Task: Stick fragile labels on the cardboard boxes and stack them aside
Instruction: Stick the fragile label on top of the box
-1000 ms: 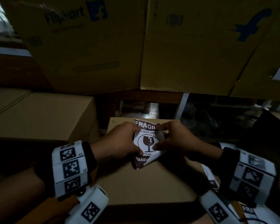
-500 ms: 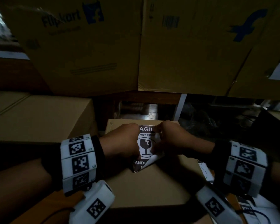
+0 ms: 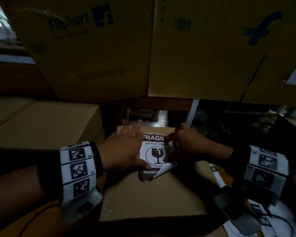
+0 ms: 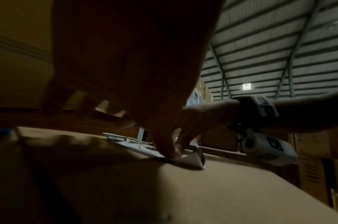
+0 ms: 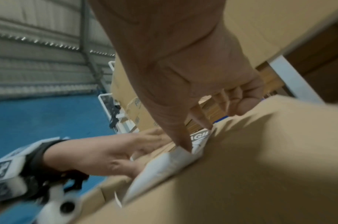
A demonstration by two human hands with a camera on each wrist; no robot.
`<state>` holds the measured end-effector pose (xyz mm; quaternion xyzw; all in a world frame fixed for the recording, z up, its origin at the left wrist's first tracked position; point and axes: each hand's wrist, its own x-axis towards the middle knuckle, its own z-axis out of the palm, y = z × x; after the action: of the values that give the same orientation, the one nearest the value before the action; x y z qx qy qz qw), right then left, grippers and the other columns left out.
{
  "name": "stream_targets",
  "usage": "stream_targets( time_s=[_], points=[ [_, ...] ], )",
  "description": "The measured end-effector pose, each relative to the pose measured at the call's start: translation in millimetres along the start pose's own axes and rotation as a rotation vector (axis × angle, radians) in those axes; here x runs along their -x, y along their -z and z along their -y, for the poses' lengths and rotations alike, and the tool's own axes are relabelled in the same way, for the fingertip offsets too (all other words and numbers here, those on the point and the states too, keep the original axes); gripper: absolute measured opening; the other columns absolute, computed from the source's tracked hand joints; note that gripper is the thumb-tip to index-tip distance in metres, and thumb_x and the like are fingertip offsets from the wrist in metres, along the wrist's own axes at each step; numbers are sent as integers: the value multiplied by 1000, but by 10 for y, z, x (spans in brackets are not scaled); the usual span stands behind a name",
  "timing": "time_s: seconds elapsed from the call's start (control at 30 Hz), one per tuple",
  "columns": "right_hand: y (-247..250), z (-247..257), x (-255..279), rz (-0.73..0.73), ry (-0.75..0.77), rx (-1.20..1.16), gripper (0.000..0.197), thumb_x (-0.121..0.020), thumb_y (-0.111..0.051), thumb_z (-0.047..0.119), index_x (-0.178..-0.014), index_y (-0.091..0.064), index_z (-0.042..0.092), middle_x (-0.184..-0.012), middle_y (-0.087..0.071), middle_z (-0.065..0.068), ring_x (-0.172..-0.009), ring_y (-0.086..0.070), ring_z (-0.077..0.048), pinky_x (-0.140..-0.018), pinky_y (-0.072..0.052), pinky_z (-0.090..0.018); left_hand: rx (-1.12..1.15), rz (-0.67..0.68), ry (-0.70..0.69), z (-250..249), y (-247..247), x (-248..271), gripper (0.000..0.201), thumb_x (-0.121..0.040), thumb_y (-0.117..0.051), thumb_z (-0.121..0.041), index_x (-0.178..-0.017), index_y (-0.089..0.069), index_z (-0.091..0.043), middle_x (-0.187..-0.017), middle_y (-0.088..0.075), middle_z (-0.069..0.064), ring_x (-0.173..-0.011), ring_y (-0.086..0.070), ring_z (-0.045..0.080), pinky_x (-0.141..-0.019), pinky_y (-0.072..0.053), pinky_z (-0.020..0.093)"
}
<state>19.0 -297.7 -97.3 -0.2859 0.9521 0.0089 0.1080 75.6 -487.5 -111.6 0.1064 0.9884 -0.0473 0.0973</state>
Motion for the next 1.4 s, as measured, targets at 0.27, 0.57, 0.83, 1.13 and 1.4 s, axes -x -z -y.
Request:
stream_targets(
  time_s=[0.27,0.57,0.83,1.13,1.4],
  points=[
    [-86,-7,77,-126,324,-147,24,-85,-73,22,-109,-75,21,-124,-62,-3,-107,-57,-14,-89,-44,-17,149,-44,-374,1,-52,-121,56,-93,-60,-40,-139,-43,-13,-147,-39,5,-133,-40,22,-106,-39,37],
    [-411,-211,519,-62,443,-104,43,-99,-50,38,-142,-48,31,-151,-39,12,-128,-30,7,-99,-23,2,-17,295,-227,-20,-99,-95,88,-96,-29,-62,-152,17,-11,-159,25,8,-148,21,19,-123,2,38],
    [-619,-282,867,34,520,-26,64,-100,-26,58,-156,-6,34,-161,5,20,-144,19,6,-119,7,-21,-58,286,-260,61,-186,-42,127,-56,0,-95,-149,25,-13,-158,28,6,-145,24,16,-122,4,39],
    [-779,-206,771,-128,405,-6,85,-91,-18,77,-156,5,27,-159,19,14,-144,22,4,-112,17,-16,-91,296,-191,47,-84,-31,120,-75,-38,-81,-150,23,-10,-158,30,6,-146,25,18,-119,8,33],
    [-879,-280,746,-297,535,-45,72,-98,-22,67,-144,-47,17,-153,-40,2,-146,-28,-17,-116,-28,-43,-20,-3,-157,-499,-405,732,96,-82,-3,-79,-154,10,-17,-162,17,4,-149,13,14,-121,-5,33]
  ],
)
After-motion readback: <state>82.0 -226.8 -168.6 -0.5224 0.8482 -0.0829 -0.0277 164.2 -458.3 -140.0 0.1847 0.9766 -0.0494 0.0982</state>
